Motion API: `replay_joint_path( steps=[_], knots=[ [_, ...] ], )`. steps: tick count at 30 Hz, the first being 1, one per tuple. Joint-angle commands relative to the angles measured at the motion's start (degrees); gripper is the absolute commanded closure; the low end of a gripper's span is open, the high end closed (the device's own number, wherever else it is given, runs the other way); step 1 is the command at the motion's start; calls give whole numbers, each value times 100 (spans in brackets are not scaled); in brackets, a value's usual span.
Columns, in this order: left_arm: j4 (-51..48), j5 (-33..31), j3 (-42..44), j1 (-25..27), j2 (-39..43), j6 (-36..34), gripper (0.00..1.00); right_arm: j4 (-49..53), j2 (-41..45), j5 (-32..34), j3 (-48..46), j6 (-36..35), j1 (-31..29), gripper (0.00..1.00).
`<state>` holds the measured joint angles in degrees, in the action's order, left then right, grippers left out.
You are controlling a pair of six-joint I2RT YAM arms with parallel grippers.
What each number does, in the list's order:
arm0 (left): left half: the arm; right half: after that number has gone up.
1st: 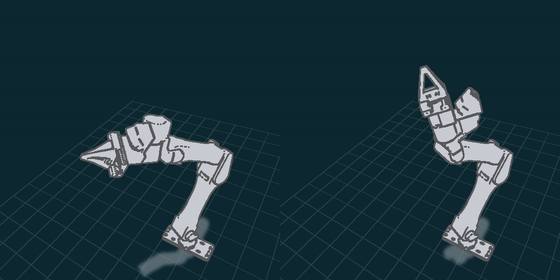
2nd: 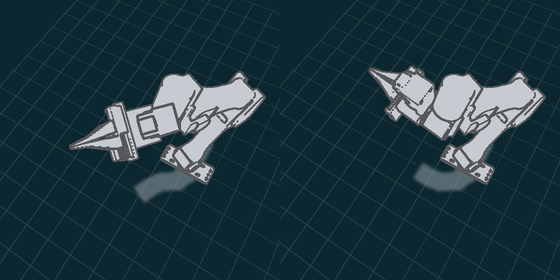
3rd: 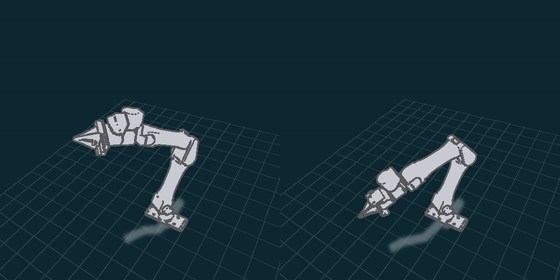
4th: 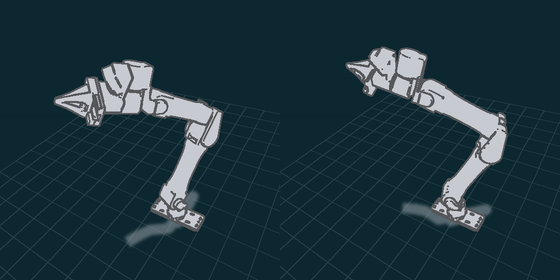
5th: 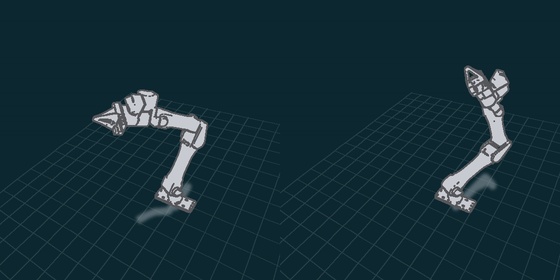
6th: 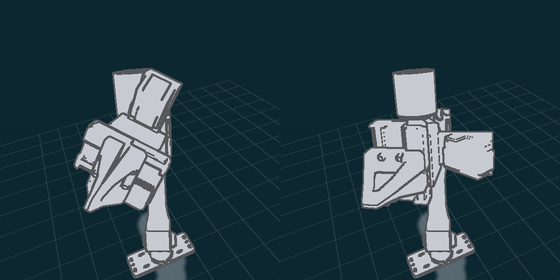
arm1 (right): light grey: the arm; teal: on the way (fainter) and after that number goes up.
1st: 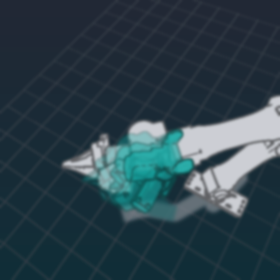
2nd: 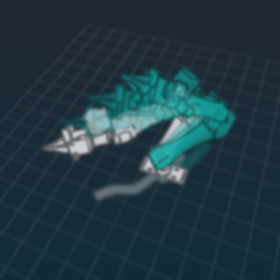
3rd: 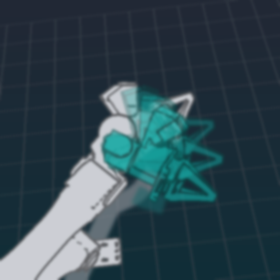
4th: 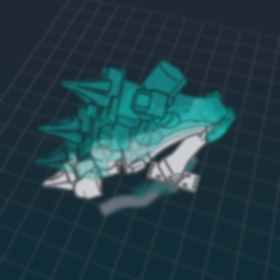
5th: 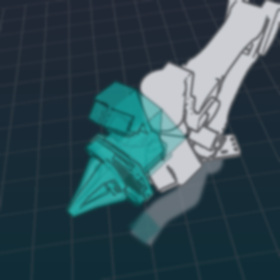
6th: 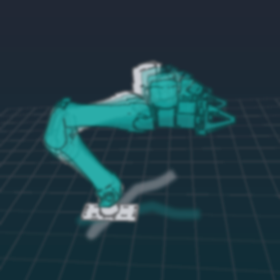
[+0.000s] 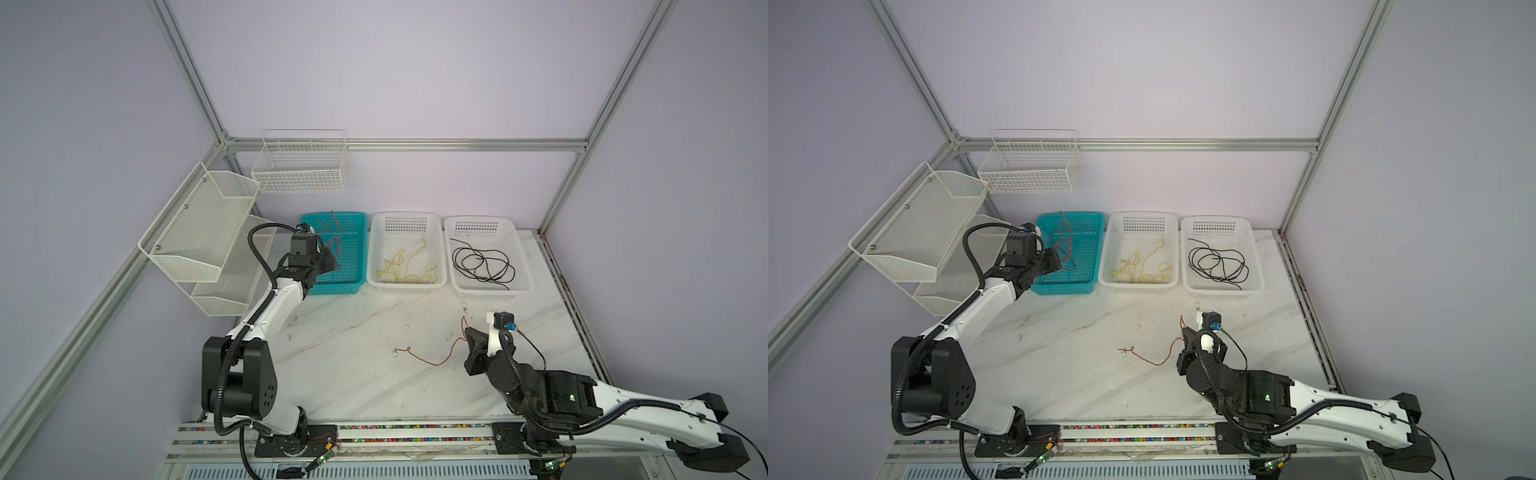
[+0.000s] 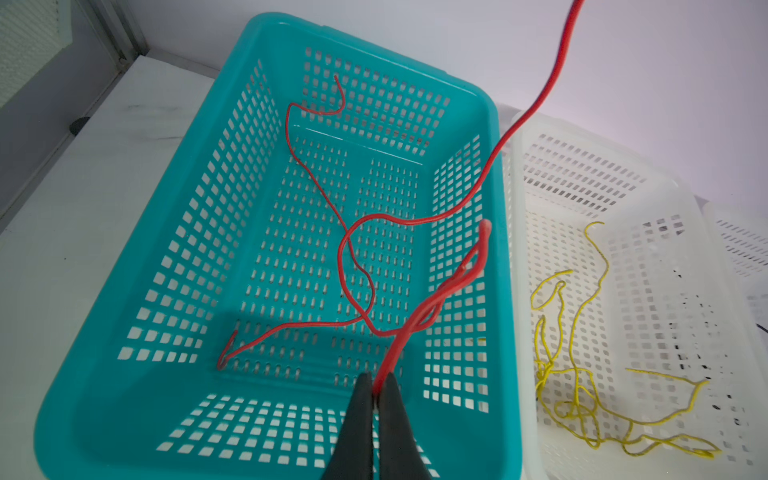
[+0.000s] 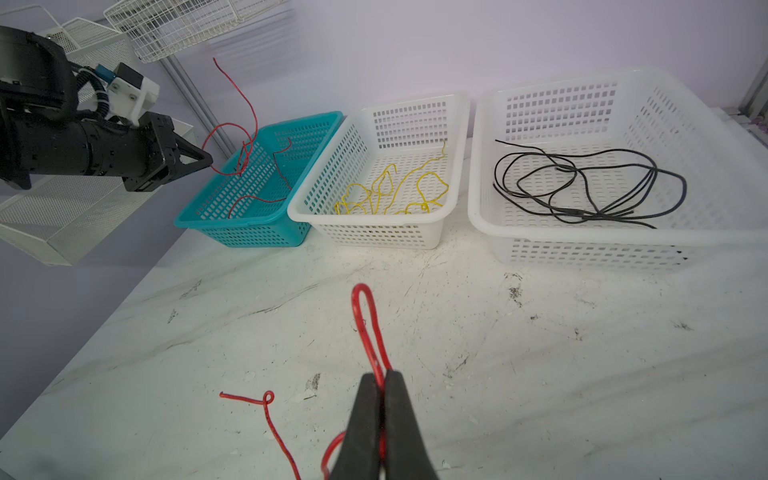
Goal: Untangle the cables
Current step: 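Lower the red wire into the teal basket with the left gripper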
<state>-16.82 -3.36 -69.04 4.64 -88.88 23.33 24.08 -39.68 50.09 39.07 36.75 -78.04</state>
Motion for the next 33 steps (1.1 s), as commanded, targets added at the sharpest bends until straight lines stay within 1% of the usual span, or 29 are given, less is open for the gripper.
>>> replay_joint_path(
  steps=[1,17,27,33],
  knots=[
    [238,51,-664,-57,-140,-107,100,-96,46,62,-65,-28,16,100],
    [72,72,-998,-192,-1041,-274,100,-131,31,31,-64,-54,17,100],
    [-158,276,-1225,-197,-1436,-363,100,-131,13,22,-66,-65,17,100],
    [-185,366,-1244,-214,-1492,-364,95,-131,11,21,-66,-61,17,100]
  ],
)
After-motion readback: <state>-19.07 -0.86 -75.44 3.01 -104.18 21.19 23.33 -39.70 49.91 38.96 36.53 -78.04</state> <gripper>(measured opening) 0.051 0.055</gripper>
